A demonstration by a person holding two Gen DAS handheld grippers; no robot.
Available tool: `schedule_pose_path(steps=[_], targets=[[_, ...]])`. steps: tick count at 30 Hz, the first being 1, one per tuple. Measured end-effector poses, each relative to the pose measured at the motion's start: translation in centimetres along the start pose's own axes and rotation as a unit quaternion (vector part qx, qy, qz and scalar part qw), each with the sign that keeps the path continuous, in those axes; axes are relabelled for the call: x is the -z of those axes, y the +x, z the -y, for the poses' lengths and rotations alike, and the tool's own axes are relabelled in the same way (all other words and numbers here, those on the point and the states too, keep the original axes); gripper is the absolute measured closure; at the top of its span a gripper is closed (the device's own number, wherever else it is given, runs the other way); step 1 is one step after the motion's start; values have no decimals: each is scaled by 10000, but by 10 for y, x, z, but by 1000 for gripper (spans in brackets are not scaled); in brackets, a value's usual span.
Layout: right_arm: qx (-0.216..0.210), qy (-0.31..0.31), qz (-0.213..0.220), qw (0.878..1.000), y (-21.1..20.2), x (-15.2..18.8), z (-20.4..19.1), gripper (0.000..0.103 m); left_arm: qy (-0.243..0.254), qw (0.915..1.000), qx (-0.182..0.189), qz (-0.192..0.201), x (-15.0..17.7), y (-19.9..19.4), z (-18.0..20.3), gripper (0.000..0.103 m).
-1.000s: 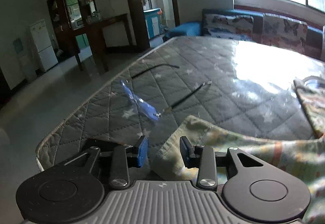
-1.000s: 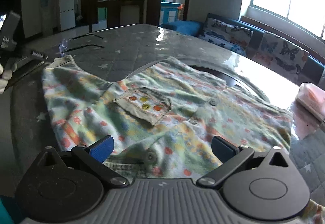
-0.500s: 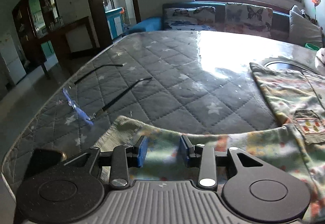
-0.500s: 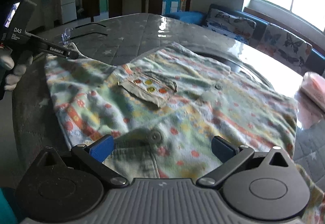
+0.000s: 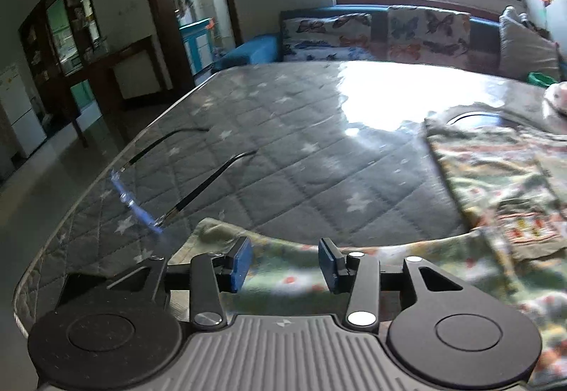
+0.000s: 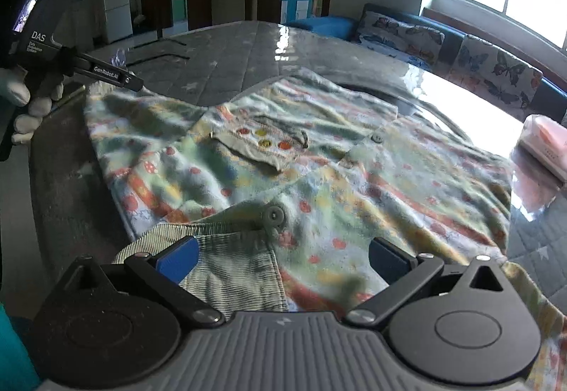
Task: Fold clothes
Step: 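Open both grippers and release the flattened shirt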
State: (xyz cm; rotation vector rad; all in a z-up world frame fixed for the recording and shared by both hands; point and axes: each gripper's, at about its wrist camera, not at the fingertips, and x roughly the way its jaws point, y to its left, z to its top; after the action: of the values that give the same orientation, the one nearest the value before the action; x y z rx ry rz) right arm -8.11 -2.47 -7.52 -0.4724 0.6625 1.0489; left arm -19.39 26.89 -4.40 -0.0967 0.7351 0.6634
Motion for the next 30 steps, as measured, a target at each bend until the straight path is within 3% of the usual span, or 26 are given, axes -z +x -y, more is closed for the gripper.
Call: schedule_pose_path(steps=[5, 9, 13, 19, 25, 30], targets=[[134, 125, 196, 9996, -19, 1, 4, 0, 165, 9981, 563, 179, -7, -21, 22, 53], [237, 185, -14, 9995, -16, 13, 7, 0, 399, 9913, 1232, 253, -4, -36, 50, 52], [242, 294, -100, 9992, -14, 21, 9, 0, 745, 9775, 1954, 265, 3, -50, 84, 52], [402, 359, 99, 9985, -37, 20, 15, 0, 1316, 9536, 2688, 342, 20, -66, 130, 53], [541, 559, -166, 9968, -33, 37, 22, 0, 1807, 9323, 3125, 212, 41, -67, 158, 54], [604, 569, -43, 9965, -45, 37, 27, 0, 2005, 9235, 3261, 240, 42, -69, 162, 54]])
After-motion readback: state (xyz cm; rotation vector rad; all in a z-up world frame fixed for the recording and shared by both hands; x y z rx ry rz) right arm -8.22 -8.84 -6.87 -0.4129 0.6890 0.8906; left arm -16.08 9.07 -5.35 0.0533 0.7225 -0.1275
